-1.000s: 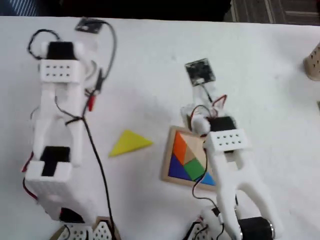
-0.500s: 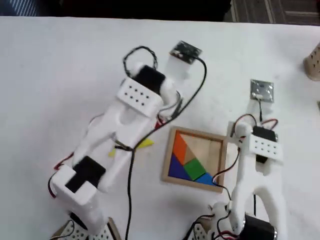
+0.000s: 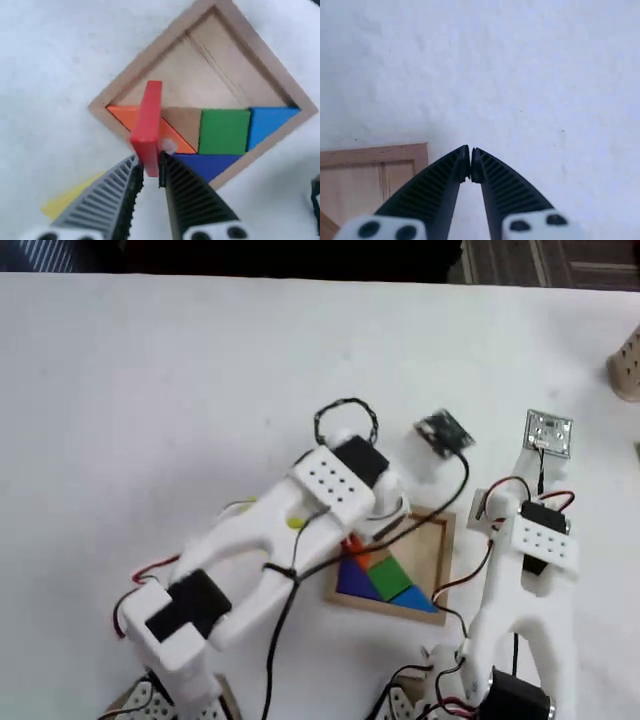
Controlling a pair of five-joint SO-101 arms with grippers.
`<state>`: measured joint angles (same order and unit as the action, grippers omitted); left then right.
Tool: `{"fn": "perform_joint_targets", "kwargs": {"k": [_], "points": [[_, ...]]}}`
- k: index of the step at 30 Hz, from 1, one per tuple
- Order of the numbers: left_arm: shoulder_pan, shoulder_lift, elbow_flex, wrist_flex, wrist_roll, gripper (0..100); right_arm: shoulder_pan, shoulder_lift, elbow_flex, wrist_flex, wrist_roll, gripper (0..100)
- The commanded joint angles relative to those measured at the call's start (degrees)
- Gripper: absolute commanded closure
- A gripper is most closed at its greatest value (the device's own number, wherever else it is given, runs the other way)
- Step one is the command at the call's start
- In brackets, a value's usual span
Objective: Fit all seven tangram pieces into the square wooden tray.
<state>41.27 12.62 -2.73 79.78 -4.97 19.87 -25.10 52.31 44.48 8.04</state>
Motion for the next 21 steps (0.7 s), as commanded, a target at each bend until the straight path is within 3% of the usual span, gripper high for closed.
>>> {"fn": "perform_joint_targets", "kwargs": {"k": [1, 7, 17, 21], "points": [[5.41, -5.93, -1.41, 3.6, -9.93, 98, 0.48, -0.31, -0.44, -1.01, 0.09, 97.8], [11.74, -4.79, -1.49, 5.45, -19.16, 98, 0.48, -0.31, -0.44, -0.92, 0.09, 97.8], [13.41, 1.8, -2.11, 8.62, -31.47, 97, 0.31, -0.31, -0.35, -0.84, 0.09, 97.8], [16.92, 2.15, -1.67, 9.93, -36.57, 92, 0.31, -0.31, -0.35, -0.84, 0.09, 97.8]]}}
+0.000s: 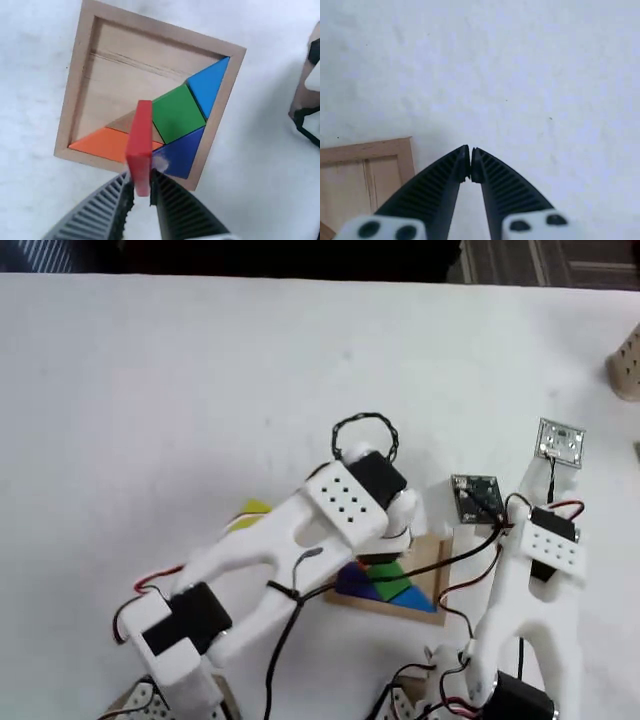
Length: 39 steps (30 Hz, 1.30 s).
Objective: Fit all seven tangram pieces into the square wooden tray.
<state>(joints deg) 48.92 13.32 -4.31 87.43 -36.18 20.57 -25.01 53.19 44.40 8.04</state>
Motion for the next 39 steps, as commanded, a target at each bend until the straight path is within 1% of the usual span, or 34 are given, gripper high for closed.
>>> {"fn": "perform_joint_targets", "kwargs": {"k": [1, 4, 8, 13, 16, 23, 31, 36, 39], "points": [[10.07, 1.45, 0.09, 2.46, -6.77, 90, -0.4, -0.4, -1.23, -0.75, 0.09, 97.8], [12.0, 1.54, 0.18, 3.08, -9.93, 87, -0.4, -0.4, -1.23, -0.75, 0.09, 97.8], [12.35, 1.54, 0.18, 3.16, -10.11, 81, -0.4, -0.4, -1.23, -0.66, 0.09, 97.8], [11.74, 1.36, -0.35, 4.22, -10.02, 75, -1.1, -0.4, -1.23, -0.57, 0.09, 97.8], [9.19, 0.92, -1.41, 5.1, -10.02, 75, -1.54, -0.4, -0.7, -0.75, 0.09, 97.8], [-3.65, 0.92, -13.89, 13.89, -9.93, 75, -1.54, -0.57, -0.44, -0.84, 0.09, 97.8], [-15.87, 0.84, -22.24, 14.86, -4.66, 75, -1.54, -0.57, -0.44, -0.84, 0.09, 97.8], [-25.19, -2.42, -25.41, 14.86, 2.99, 75, -1.54, -0.75, -0.44, -0.84, 0.09, 97.8], [-31.34, -6.2, -25.05, 14.86, 12.48, 75, -1.54, -0.84, -0.53, -0.92, 0.18, 97.8]]}}
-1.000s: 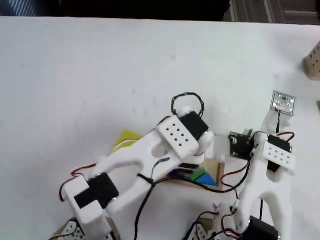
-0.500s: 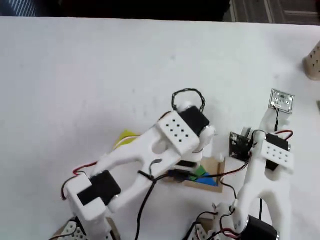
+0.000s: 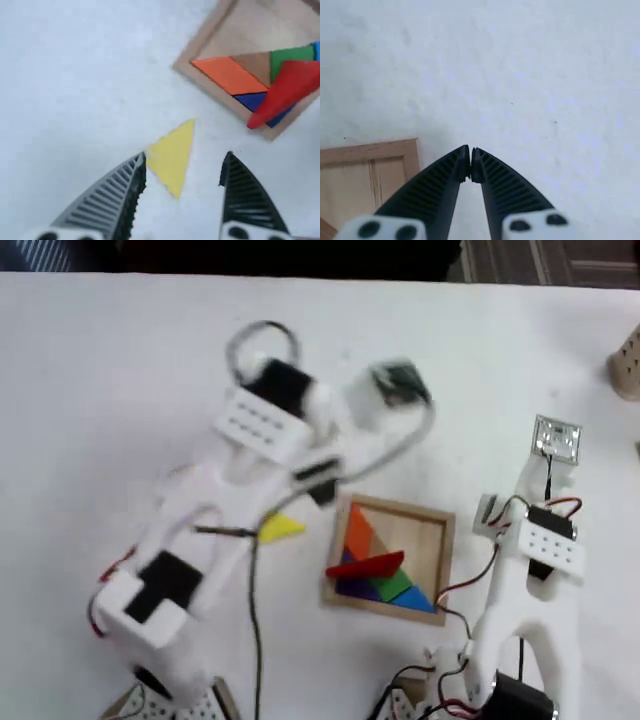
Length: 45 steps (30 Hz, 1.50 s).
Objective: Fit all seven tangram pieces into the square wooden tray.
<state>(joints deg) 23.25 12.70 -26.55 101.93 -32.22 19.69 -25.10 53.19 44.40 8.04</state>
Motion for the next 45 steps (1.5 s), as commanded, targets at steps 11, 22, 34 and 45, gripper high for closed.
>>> {"fn": "perform_joint_targets", "kwargs": {"k": [11, 22, 34, 45], "points": [[-26.77, -11.82, 20.92, -10.99, 32.35, 86, -2.15, -0.84, -5.45, 3.74, 4.57, 98.1], [-38.29, -12.26, 54.59, -51.25, 32.0, 98, -8.22, -9.89, -22.59, 30.11, 9.23, 98.1], [-40.22, -13.23, 55.47, -54.68, 32.0, 98, -37.49, -24.75, -22.68, 53.85, 25.32, 98.1], [-40.13, -13.05, 55.74, -54.95, 32.0, 98, -55.43, -27.74, -5.71, 47.69, 26.99, 98.1]]}}
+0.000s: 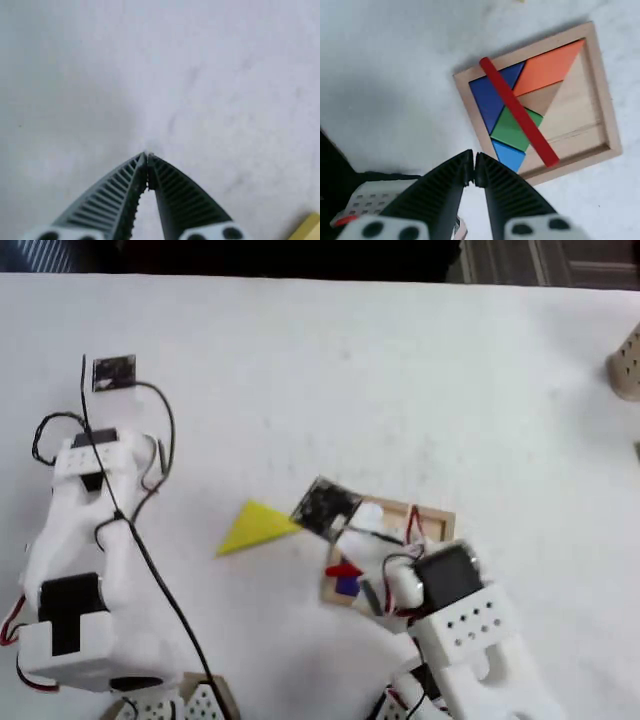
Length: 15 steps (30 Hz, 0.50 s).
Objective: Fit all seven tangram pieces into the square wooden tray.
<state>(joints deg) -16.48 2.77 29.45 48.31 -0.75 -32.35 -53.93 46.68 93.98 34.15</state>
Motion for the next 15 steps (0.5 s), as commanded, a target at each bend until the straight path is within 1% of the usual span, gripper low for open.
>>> {"fn": "perform_joint_targets", "kwargs": {"k": [1, 3, 5, 7, 9, 12, 15], "points": [[-0.4, -3.12, -0.26, -1.32, 0.53, 98, -4.0, 3.03, 0.88, -2.68, 0.79, 98.1], [-0.4, -3.12, -0.26, -1.41, 0.53, 98, -4.53, 8.31, 1.05, -5.05, 0.35, 98.1], [-0.4, -3.12, -0.26, -1.41, 0.53, 98, -3.47, 14.37, 1.05, -9.89, 0.18, 98.1], [-0.4, -3.12, -0.26, -1.41, 0.53, 98, -0.48, 19.82, 1.05, -15.69, -0.18, 98.1], [-0.4, -3.12, -0.18, -1.41, 0.53, 98, 2.86, 24.22, 0.88, -21.76, -3.25, 98.1], [-0.4, -3.12, -0.18, -1.41, 0.53, 98, 6.46, 26.33, 0.79, -26.42, -5.45, 98.1], [-0.31, -3.03, -0.18, -1.41, 0.53, 98, 8.31, 24.57, 0.7, -27.47, -5.54, 98.1]]}}
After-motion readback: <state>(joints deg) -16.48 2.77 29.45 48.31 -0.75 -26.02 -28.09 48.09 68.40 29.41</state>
